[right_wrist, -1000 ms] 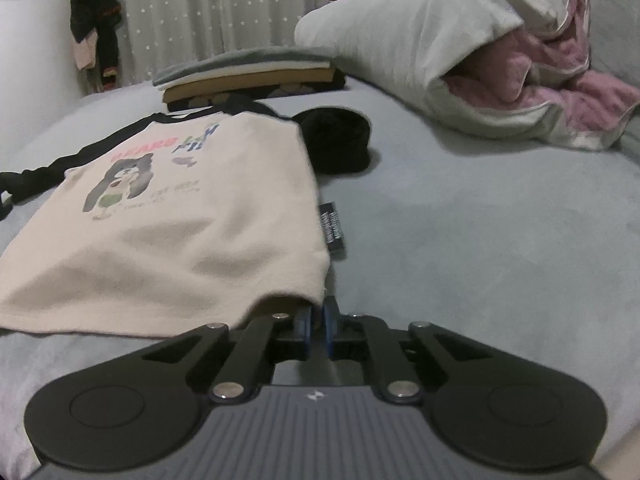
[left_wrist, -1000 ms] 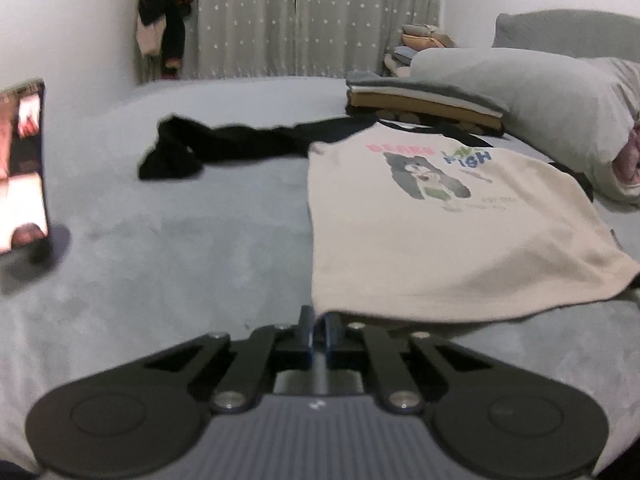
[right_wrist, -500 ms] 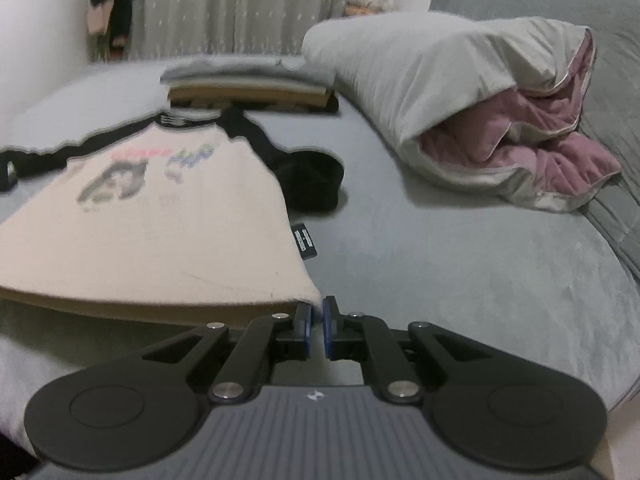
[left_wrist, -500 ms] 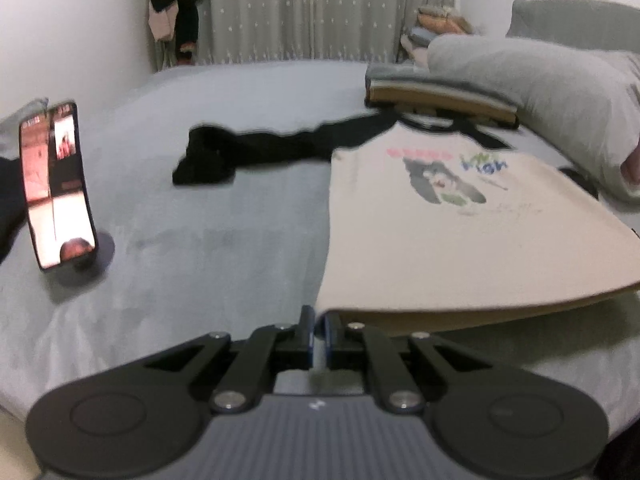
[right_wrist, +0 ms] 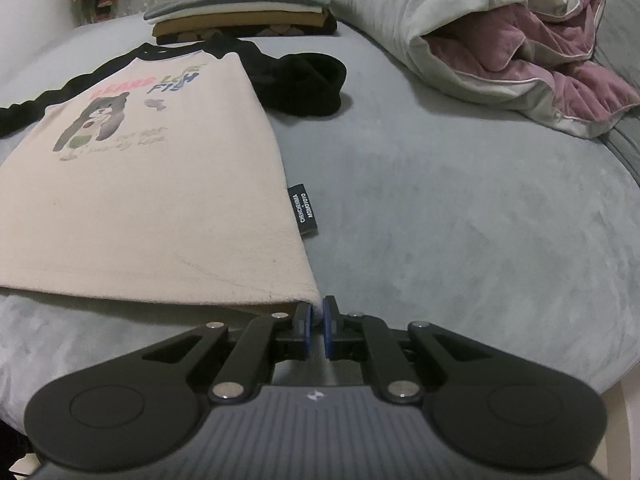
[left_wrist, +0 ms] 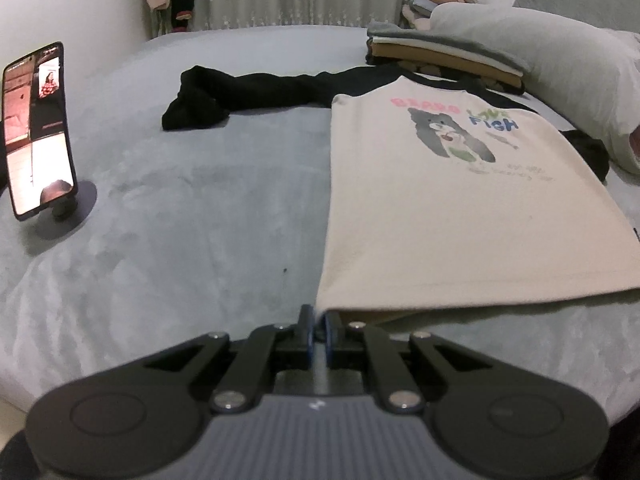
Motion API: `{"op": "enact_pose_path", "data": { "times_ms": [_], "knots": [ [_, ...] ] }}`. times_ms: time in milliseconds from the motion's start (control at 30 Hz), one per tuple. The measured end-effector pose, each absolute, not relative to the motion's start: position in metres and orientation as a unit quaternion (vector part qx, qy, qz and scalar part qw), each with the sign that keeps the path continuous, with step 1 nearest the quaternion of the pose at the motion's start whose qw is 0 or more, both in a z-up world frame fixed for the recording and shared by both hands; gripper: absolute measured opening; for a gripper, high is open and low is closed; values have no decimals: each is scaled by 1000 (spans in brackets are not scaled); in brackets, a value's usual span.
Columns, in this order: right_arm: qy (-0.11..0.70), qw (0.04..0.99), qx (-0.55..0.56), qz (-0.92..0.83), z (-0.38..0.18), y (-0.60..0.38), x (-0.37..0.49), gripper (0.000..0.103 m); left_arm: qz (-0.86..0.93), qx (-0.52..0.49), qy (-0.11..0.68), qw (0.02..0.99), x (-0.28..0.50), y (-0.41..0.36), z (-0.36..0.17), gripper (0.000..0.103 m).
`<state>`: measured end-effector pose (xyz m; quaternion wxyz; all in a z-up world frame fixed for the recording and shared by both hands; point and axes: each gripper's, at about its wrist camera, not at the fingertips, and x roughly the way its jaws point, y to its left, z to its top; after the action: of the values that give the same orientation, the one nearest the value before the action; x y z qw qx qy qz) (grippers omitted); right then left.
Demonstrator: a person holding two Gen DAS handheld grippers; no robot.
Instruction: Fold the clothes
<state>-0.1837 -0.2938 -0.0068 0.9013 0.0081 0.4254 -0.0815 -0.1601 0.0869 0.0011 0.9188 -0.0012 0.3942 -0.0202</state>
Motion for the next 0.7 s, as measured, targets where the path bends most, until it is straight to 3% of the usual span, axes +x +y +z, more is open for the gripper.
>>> {"op": "enact_pose_path", "data": {
  "times_ms": [100,167,200,367,700],
  "knots": [
    [419,905,5,-75,-4,-293,-187,14,-40,-7,398,916,-161,91,4,19],
    [415,907,2,-71,-1,-294,-190,32,-55,-19,403,913,-162,96,9,38],
    [414,907,-1,-70,1,-295,-192,34,-61,-28,401,913,-164,100,13,45],
    [405,911,3,-73,16,-306,-202,42,-82,-48,373,923,-166,111,35,52],
    [385,920,48,-59,31,-314,-161,43,-151,-46,339,927,-103,70,55,59]
  ]
}}
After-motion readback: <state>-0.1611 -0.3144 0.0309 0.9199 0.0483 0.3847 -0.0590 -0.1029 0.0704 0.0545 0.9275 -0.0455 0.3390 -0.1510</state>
